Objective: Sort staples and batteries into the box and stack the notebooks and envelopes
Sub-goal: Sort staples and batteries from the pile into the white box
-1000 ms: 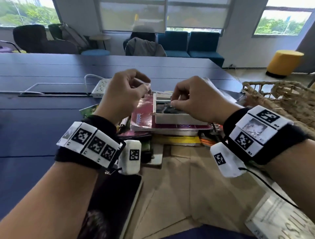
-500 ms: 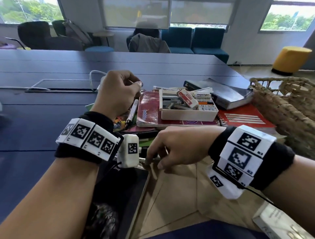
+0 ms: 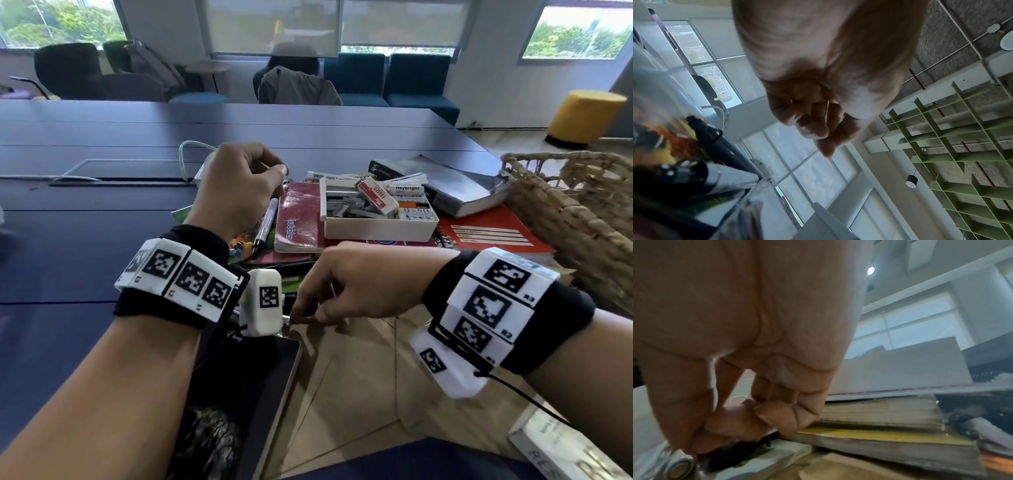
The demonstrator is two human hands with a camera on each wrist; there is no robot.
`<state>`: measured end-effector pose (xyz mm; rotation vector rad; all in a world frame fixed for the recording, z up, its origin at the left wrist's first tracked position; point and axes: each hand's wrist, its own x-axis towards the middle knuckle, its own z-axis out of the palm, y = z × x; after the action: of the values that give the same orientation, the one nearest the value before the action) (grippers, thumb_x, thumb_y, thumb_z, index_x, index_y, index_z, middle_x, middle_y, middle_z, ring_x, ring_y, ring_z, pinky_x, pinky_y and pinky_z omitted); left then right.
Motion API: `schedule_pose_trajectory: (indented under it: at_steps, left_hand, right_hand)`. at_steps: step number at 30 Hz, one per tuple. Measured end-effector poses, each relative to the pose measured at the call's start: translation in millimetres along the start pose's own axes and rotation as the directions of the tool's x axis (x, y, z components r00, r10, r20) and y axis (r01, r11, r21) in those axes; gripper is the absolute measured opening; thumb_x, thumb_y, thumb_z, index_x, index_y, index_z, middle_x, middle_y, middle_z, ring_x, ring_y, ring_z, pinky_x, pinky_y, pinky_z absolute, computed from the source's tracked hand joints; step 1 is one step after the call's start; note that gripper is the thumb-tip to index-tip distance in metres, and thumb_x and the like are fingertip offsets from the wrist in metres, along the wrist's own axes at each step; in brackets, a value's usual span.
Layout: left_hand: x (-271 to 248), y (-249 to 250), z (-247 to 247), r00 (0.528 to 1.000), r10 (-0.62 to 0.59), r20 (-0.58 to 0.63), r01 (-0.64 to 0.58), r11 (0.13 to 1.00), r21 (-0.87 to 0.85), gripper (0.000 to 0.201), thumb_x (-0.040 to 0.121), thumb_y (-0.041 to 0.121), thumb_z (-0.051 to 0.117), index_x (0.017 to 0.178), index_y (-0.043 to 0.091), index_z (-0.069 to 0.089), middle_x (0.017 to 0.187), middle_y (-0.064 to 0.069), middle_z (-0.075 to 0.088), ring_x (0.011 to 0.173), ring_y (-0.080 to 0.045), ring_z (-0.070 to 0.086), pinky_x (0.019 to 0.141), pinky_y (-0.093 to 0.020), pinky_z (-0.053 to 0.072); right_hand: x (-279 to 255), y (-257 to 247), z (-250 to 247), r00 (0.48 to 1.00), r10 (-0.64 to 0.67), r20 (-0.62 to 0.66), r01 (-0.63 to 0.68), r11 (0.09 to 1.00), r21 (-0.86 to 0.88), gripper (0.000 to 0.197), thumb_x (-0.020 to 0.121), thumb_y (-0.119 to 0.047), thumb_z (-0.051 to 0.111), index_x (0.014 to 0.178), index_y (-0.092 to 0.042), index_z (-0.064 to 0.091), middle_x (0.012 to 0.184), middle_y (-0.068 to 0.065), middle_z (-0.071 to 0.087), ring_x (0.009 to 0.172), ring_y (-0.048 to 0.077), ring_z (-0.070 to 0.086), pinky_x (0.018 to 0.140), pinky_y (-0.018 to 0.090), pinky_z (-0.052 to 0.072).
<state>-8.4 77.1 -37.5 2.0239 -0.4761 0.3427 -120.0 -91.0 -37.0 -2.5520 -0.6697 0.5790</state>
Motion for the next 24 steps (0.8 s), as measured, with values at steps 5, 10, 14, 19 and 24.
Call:
schedule_pose_trajectory:
  at_steps: [5, 10, 14, 19, 24]
  left_hand:
    - [-1.9, 0.1, 2.9, 1.000, -0.019, 0.021, 0.020, 1.000, -0.019, 0.014, 0.097, 0.019, 0.067, 0.088, 0.012, 0.075, 0.073, -0.005, 0.074, 0.055, -0.010, 0.058, 0.060, -0.027, 0.049]
    - [-0.7, -2.3, -0.1, 1.000, -0.009, 0.012, 0.009, 1.000, -0.004, 0.014, 0.097, 0.019, 0.067, 0.087, 0.013, 0.075, 0.073, -0.004, 0.074, 0.051, -0.005, 0.057, 0.056, -0.022, 0.047]
    - [2.9, -10.2, -10.4, 0.999, -0.029, -0.026, 0.028, 0.999, -0.030, 0.013, 0.096, 0.019, 0.068, 0.087, 0.012, 0.074, 0.072, -0.006, 0.073, 0.048, -0.007, 0.055, 0.054, -0.024, 0.045]
    - [4.6, -16.1, -14.5, 0.997, -0.022, -0.075, 0.019, 0.999, -0.041, 0.013, 0.097, 0.017, 0.067, 0.090, 0.009, 0.074, 0.074, -0.008, 0.073, 0.048, -0.006, 0.053, 0.051, -0.021, 0.046]
    - [5.3, -16.6, -12.7, 0.997, -0.009, -0.071, 0.007, 1.000, -0.025, 0.013, 0.096, 0.018, 0.068, 0.089, 0.009, 0.075, 0.073, -0.008, 0.073, 0.049, -0.005, 0.055, 0.052, -0.018, 0.045]
  right_hand:
    - [1.5, -3.9, 4.9, 0.998, -0.020, 0.067, 0.023, 0.999, -0.048, 0.032, 0.096, -0.024, 0.069, 0.124, -0.040, 0.072, 0.098, -0.024, 0.066, 0.076, -0.014, 0.055, 0.063, 0.006, 0.039]
    - [4.7, -2.6, 6.3, 0.996, -0.015, 0.088, 0.019, 0.999, -0.041, 0.034, 0.095, -0.021, 0.069, 0.122, -0.041, 0.074, 0.095, -0.025, 0.066, 0.080, -0.012, 0.056, 0.068, 0.010, 0.038]
    - [6.6, -4.2, 10.2, 0.993, -0.010, 0.122, 0.015, 0.999, -0.040, 0.042, 0.096, -0.018, 0.068, 0.130, -0.043, 0.068, 0.083, -0.028, 0.059, 0.075, -0.014, 0.054, 0.068, 0.009, 0.041]
    - [6.3, -2.8, 9.5, 0.988, 0.016, 0.157, -0.012, 1.000, -0.024, 0.038, 0.097, -0.019, 0.067, 0.129, -0.039, 0.070, 0.083, -0.020, 0.064, 0.075, -0.005, 0.058, 0.070, 0.015, 0.046]
    - [-0.8, 0.6, 6.2, 0.987, 0.015, 0.163, -0.017, 1.000, 0.008, 0.028, 0.096, -0.022, 0.068, 0.118, -0.037, 0.076, 0.094, -0.012, 0.072, 0.077, 0.003, 0.059, 0.076, 0.026, 0.053]
